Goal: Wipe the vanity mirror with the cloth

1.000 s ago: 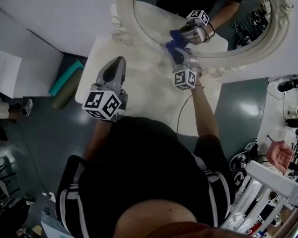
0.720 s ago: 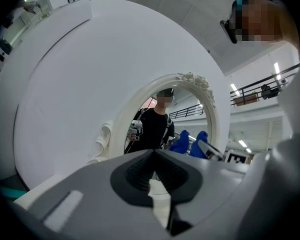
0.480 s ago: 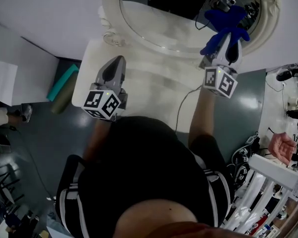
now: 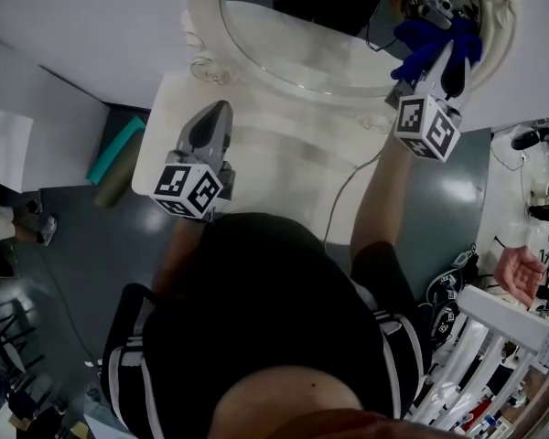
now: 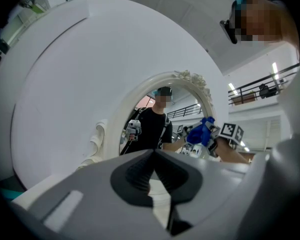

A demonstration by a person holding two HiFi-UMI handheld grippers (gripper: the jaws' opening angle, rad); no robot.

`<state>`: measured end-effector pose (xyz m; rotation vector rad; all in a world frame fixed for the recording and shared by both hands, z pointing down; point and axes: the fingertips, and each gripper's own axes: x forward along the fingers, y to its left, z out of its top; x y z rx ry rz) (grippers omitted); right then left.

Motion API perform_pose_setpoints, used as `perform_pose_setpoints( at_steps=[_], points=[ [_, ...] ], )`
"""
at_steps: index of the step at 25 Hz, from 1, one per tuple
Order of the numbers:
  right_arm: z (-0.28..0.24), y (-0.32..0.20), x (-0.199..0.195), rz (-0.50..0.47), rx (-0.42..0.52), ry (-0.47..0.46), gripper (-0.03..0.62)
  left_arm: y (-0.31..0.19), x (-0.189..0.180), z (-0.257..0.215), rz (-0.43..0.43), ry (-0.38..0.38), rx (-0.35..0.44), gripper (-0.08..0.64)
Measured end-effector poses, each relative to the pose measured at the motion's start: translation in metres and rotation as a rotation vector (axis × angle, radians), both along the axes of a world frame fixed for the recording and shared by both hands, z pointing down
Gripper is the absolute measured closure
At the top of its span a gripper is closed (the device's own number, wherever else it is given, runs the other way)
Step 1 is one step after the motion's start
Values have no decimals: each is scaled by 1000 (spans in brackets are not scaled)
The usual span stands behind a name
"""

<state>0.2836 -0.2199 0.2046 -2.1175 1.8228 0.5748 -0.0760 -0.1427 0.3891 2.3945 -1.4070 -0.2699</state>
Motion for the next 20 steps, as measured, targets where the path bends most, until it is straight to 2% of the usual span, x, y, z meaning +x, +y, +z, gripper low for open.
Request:
perform_pose_setpoints(
  at_steps=[3, 6, 9, 14, 20],
  points=[
    [-24, -2, -12, -2, 37, 74, 525, -1, -1, 1, 0, -2, -3, 549],
    [-52, -7, -29, 4, 43, 221, 523, 0, -2, 3, -3, 0, -6, 549],
    [-71, -11, -48, 10, 21, 367, 523, 0, -3, 5, -7, 2, -10, 549],
    [-86, -19, -73, 52, -56, 547, 523, -3, -4, 5, -7, 8, -11, 549],
    [-94, -26, -102, 121, -56, 786, 523, -6, 4, 5, 14, 9, -13, 549]
  ],
)
